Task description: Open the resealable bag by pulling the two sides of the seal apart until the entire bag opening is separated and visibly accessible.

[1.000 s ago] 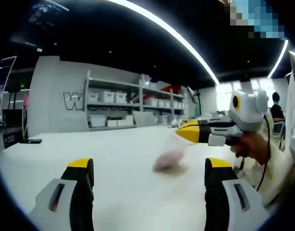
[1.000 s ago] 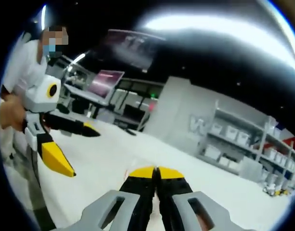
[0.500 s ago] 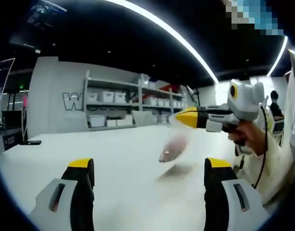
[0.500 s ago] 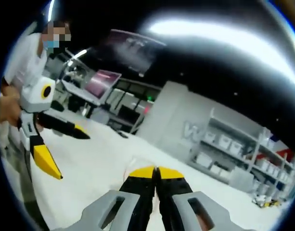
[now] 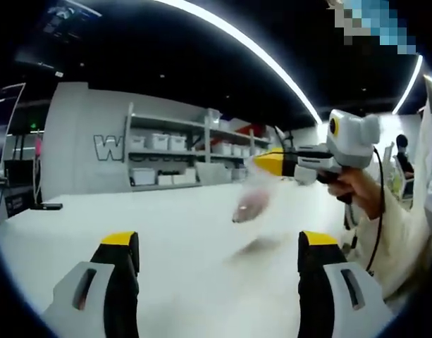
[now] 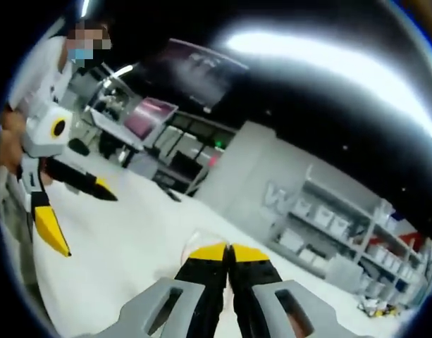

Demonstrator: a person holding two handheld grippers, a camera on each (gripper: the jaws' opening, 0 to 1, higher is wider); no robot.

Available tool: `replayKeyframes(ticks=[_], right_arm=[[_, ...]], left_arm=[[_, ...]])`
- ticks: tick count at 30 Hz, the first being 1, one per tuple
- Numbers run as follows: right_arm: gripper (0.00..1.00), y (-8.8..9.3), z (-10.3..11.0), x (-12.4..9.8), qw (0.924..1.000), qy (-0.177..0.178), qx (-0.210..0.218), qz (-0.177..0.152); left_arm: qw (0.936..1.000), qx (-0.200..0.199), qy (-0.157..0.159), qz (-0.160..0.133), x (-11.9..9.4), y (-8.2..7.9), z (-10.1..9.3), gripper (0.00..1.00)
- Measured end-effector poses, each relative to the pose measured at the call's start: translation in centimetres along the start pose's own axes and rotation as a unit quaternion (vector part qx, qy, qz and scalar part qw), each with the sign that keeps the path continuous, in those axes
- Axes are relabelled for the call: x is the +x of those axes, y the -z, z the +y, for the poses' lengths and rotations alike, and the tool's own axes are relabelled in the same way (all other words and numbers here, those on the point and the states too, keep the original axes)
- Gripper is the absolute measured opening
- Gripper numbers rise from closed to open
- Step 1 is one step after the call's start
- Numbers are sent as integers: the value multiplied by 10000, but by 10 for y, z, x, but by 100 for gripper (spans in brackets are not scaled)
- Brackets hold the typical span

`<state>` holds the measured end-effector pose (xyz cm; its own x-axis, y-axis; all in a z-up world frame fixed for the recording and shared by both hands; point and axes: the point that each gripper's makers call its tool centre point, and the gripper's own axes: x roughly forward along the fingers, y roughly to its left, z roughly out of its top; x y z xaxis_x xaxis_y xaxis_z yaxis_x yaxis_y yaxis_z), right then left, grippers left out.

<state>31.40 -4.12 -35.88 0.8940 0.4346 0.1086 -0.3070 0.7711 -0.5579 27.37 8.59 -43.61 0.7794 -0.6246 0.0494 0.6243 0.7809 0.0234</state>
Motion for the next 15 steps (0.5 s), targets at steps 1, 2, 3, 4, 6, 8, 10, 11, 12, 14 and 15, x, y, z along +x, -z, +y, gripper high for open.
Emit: replayKeyframes(ticks=[1, 2, 3, 4, 6, 8, 10, 11, 12, 14, 15], right_arm=[[0, 0, -1, 1, 10000, 10, -24, 3], [0, -1, -2, 1, 10000, 15, -37, 5], [0, -1, -3, 2, 10000, 19, -57, 5], [0, -1, -4, 3, 10000, 24, -70, 8], [0, -1, -6, 5, 9999, 32, -95, 12], [0, -1, -9, 7, 9999, 40, -125, 19], [0, -2, -12, 10, 9999, 43, -149, 19], [0, -2, -14, 11, 9999, 40, -147, 10], [0, -2, -15, 13, 9999, 33, -132, 2], [0, -1, -18, 17, 9999, 23, -114, 14], [0, -1, -19, 18, 9999, 32, -118, 16]], left_arm=[[10000, 15, -10, 7, 0, 0, 0, 93], [10000, 34, -16, 0, -1, 0, 1, 93], [10000, 42, -15, -1, -1, -1, 1, 92], [10000, 43, -12, -6, -1, -1, 1, 92], [10000, 30, -8, 3, -1, -1, 1, 92], [10000, 37, -25, 34, -1, 1, 2, 92], [10000, 41, -45, 79, -1, 2, 3, 92], [9999, 44, -53, 79, -2, 2, 3, 92], [9999, 46, -59, 67, -2, 2, 3, 92], [10000, 37, -50, 63, -2, 2, 3, 91], [10000, 46, -40, 74, -2, 2, 2, 91]])
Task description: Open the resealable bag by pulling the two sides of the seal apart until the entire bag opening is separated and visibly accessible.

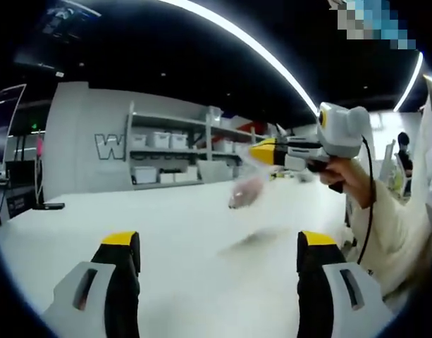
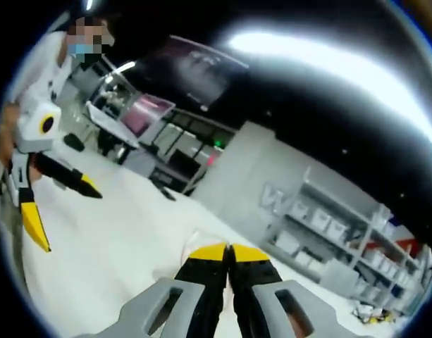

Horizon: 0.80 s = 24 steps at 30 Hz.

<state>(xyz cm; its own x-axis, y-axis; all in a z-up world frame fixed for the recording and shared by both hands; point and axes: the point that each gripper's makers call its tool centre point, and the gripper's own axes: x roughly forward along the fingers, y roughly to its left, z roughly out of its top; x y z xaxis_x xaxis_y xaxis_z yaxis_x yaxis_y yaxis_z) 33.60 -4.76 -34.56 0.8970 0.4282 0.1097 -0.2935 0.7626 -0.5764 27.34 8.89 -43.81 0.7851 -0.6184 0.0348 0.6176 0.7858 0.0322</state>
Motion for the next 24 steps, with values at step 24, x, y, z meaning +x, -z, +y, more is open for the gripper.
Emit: replayKeyframes(ticks=[24], right_arm=[[0, 1, -25, 37, 9996, -77, -257, 71]], left_arm=[[9999, 13, 22, 167, 0, 10, -3, 91]])
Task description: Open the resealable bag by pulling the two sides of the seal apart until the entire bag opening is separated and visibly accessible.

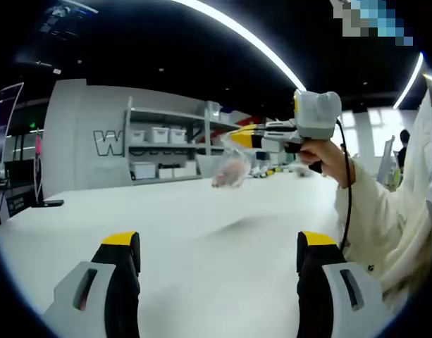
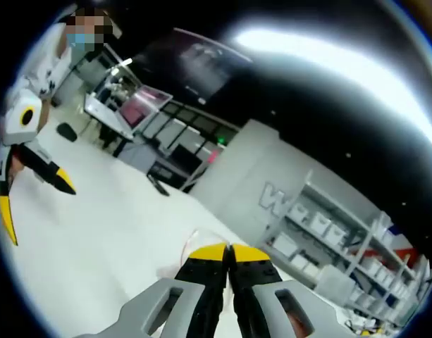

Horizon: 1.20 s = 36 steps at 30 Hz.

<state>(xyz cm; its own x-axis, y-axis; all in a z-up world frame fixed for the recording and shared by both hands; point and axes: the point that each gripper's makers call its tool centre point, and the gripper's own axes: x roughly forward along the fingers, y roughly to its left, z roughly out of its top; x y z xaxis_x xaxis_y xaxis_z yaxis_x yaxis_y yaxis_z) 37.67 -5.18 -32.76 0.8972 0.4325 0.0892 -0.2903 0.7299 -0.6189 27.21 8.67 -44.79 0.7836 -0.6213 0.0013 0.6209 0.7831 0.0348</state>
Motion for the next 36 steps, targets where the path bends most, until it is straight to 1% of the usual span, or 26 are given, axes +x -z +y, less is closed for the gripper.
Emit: replayKeyframes(ticks=[3, 11, 19, 30, 36], right_arm=[[0, 1, -2, 3, 10000, 7, -13, 11], [0, 12, -2, 14, 9998, -97, 81, 139], [0, 18, -6, 24, 9995, -129, -36, 271], [0, 24, -9, 35, 9990, -229, -70, 378], [0, 24, -13, 42, 9987, -331, 77, 369]], left_arm=[[10000, -25, 19, 29, 0, 2, -1, 91], [10000, -97, 14, -9, -2, 1, -1, 91], [9994, -324, 93, -103, -3, -1, -2, 91], [9997, -245, 48, -76, -3, -3, 1, 91], [9997, -207, 50, -92, -2, -5, 0, 91]])
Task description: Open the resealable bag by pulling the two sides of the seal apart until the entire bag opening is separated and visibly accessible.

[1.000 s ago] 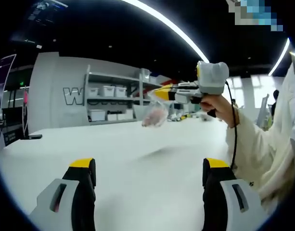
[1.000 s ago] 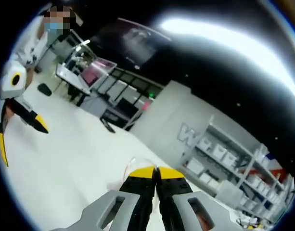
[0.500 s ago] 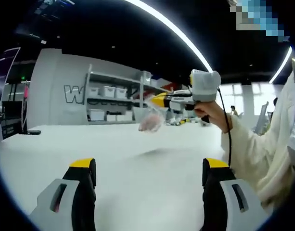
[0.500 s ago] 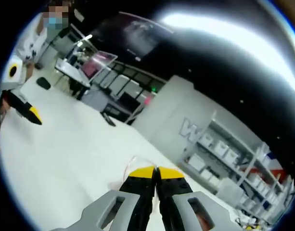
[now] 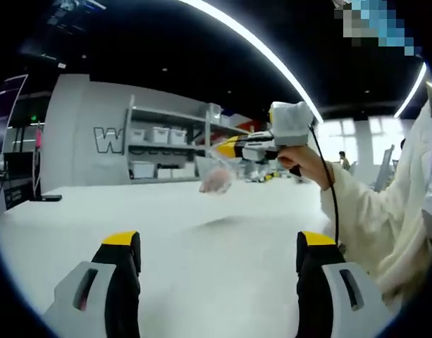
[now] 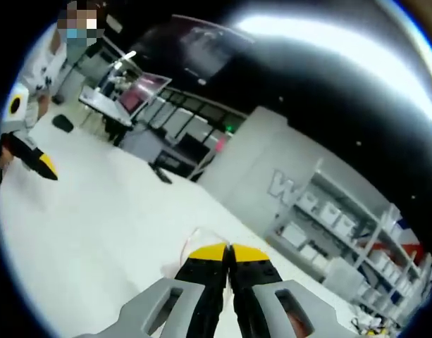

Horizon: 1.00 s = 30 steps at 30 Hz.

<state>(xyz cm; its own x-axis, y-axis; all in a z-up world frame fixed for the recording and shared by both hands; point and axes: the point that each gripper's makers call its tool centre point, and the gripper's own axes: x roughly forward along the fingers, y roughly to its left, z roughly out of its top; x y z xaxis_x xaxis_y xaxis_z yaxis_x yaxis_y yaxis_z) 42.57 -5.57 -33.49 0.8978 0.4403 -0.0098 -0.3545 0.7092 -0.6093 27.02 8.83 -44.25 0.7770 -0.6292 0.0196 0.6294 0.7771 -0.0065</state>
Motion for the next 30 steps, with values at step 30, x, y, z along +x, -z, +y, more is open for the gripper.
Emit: replayKeyframes(ticks=[30], right_arm=[[0, 12, -4, 28, 9993, -187, 271, 199]], left_arm=[[9999, 109, -6, 39, -2, 1, 1, 91]])
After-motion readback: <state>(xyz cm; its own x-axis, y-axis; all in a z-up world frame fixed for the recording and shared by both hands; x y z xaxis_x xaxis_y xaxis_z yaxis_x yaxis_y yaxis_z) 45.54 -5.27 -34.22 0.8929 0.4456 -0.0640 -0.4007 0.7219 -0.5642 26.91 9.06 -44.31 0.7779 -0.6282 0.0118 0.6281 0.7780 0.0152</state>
